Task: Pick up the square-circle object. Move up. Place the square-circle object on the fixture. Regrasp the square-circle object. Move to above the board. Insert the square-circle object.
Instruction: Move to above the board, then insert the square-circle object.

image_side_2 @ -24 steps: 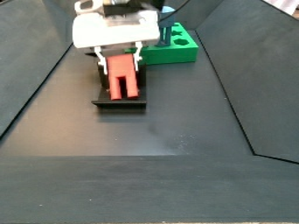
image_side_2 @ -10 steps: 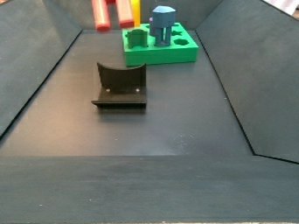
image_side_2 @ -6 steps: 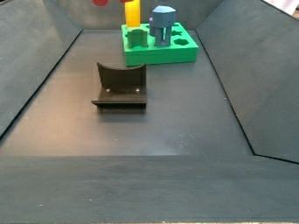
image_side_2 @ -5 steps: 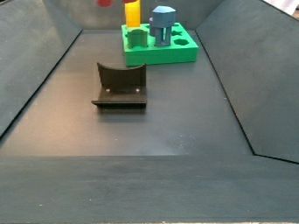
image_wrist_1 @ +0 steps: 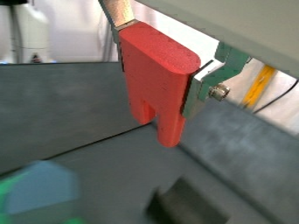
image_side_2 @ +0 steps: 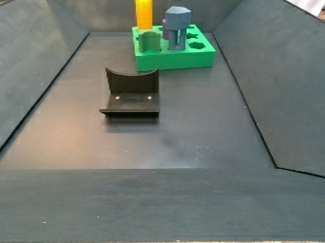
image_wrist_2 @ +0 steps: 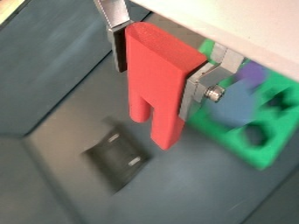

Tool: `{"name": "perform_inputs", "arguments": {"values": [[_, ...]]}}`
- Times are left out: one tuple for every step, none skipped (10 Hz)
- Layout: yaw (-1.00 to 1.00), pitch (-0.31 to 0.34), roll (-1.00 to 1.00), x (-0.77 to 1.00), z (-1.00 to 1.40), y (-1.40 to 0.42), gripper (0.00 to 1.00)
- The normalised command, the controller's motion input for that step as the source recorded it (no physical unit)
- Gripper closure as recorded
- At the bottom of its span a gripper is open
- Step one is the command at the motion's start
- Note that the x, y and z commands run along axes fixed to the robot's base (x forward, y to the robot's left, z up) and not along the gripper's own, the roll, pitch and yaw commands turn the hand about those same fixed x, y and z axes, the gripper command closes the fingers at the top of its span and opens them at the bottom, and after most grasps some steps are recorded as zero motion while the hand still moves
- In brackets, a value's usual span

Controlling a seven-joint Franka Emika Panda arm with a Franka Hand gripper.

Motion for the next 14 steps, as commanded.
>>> {"name": "perform_inputs", "arguments": {"values": [[-0.19,-0.162,-1.0,-0.66,0.18,-1.0,1.0],[-0.19,-0.161,-1.0,-0.68,0.18,-1.0,1.0],[-0.19,-0.169,-1.0,-0.66,0.16,-0.92,1.0],[-0.16,-0.156,-0.89,-0.48,0.11,-0.62,1.0],[-0.1,-0.106,-0.6,-0.27,0.05,-0.29,1.0],[-0.06,-0.066,-0.41,-0.16,0.03,-0.16,1.0],[-0.03,-0.037,-0.26,-0.08,0.02,-0.07,1.0],[0.0,-0.004,0.0,0.0,-0.03,0.0,1.0],[0.0,-0.029,0.0,0.0,-0.03,-0.02,1.0],[0.23,-0.059,0.04,-0.1,-0.39,-0.43,1.0],[0.64,0.0,0.03,-0.04,-0.52,-0.52,1.0],[0.78,0.021,0.03,0.0,-0.56,-0.38,1.0],[0.84,0.12,0.03,0.0,-0.71,-0.29,1.0],[0.82,0.036,0.07,0.0,-0.73,-0.35,1.0]]}}
